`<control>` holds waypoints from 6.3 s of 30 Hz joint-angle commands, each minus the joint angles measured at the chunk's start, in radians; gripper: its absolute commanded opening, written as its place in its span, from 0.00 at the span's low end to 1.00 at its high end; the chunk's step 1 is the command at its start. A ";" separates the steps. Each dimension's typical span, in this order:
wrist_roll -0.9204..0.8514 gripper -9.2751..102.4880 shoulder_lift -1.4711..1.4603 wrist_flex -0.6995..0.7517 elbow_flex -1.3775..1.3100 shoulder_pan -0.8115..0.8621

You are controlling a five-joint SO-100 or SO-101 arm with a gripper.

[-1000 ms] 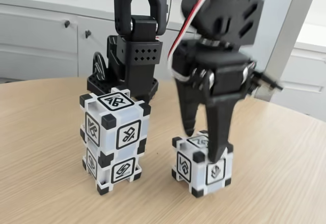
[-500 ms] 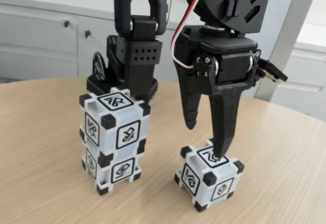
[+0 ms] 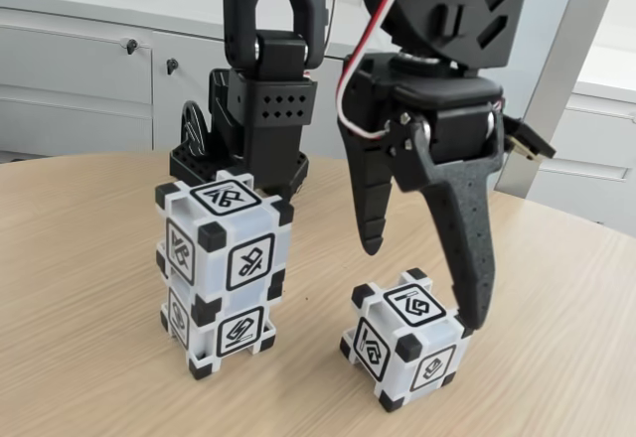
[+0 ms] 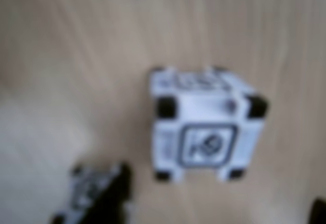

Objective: Stack cubes from left to right.

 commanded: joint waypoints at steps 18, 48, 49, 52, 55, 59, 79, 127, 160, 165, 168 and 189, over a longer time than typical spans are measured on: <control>-0.003 0.35 -0.273 -0.089 -0.117 -0.008; -0.037 0.20 -0.020 0.238 -0.357 0.012; -0.038 0.20 -0.020 0.256 -0.373 0.012; -0.054 0.20 -0.018 0.314 -0.420 0.012; -0.075 0.20 -0.018 0.376 -0.488 0.012; -0.075 0.20 -0.018 0.416 -0.594 0.014; -0.112 0.21 0.405 0.423 -0.615 0.015; -0.400 0.17 0.416 0.413 -0.138 0.514; -0.448 0.22 0.396 0.411 -0.124 0.580; -0.448 0.29 0.396 0.411 -0.124 0.580; -0.448 0.34 0.396 0.411 -0.124 0.578; -0.414 0.38 0.456 0.414 -0.138 0.563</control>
